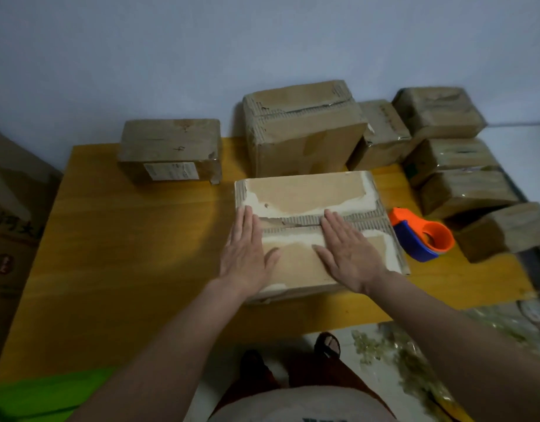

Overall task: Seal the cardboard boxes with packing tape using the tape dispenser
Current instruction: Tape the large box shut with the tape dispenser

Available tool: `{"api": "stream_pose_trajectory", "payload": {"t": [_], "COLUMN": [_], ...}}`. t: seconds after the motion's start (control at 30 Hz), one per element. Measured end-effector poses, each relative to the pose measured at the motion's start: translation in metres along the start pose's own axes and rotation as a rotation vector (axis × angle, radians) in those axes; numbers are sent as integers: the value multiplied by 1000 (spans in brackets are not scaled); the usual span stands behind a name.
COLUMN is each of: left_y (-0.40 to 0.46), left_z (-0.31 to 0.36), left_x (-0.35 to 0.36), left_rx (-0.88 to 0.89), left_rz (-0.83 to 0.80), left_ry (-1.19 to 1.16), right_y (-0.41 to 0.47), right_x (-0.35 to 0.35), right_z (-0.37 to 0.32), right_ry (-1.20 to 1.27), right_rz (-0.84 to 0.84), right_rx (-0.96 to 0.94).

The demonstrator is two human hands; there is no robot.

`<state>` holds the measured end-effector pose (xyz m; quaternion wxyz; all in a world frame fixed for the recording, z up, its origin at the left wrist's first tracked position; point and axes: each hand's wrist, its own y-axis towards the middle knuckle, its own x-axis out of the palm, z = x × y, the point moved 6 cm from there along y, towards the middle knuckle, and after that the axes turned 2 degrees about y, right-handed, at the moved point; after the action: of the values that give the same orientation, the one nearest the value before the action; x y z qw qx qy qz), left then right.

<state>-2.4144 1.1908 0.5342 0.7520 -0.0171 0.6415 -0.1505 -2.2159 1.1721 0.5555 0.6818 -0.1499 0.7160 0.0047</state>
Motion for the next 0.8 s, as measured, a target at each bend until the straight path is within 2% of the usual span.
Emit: {"api": "stream_pose_trajectory", "payload": {"t": [0.07, 0.13, 0.17, 0.27, 0.33, 0.4, 0.47, 0.5, 0.53, 0.6, 0.67, 0.7, 0.73, 0.8], "left_y": [1, 1, 0, -2, -2, -1, 2, 4, 7, 15, 18, 19, 21, 31], "left_z": [1, 1, 1, 1, 1, 5, 14, 24, 40, 94, 155, 179, 195, 210], "left_x": [2, 3, 2, -3, -10, -17, -23, -26, -29, -28, -11, -1, 8, 17], "left_rx": [-4, -39, -70, -179, -248, -306, -368, -373, -325, -70, 243, 346, 401, 395], "left_rz": [-4, -10, -16, -11, -6, -29, -67, -76, -61, -25, -156, -225, -244, -162], "left_ry": [-8, -12, -34, -201, -349, -421, -344, -212, -58, 78, 57, 70, 117, 195], "right_y": [-10, -11, -9, -5, -5, -7, -8, -7, -7, -4, -3, -3, -6, -11], "right_x": [-3, -5, -8, -20, -27, -23, -17, -16, -15, -15, -18, -18, -18, -15], "right_z": [37, 61, 69, 89, 98, 107, 112, 113, 115, 120, 126, 130, 136, 156], "right_ry": [-44, 24, 125, 637, 782, 903, 1036, 1084, 1120, 1122, 1111, 1125, 1136, 1136], "right_rz": [0, 3, 22, 164, 199, 150, 63, 11, -43, -130, -167, -171, -170, -147], "right_rx": [148, 278, 344, 530, 554, 559, 559, 553, 549, 505, 433, 400, 382, 390]}}
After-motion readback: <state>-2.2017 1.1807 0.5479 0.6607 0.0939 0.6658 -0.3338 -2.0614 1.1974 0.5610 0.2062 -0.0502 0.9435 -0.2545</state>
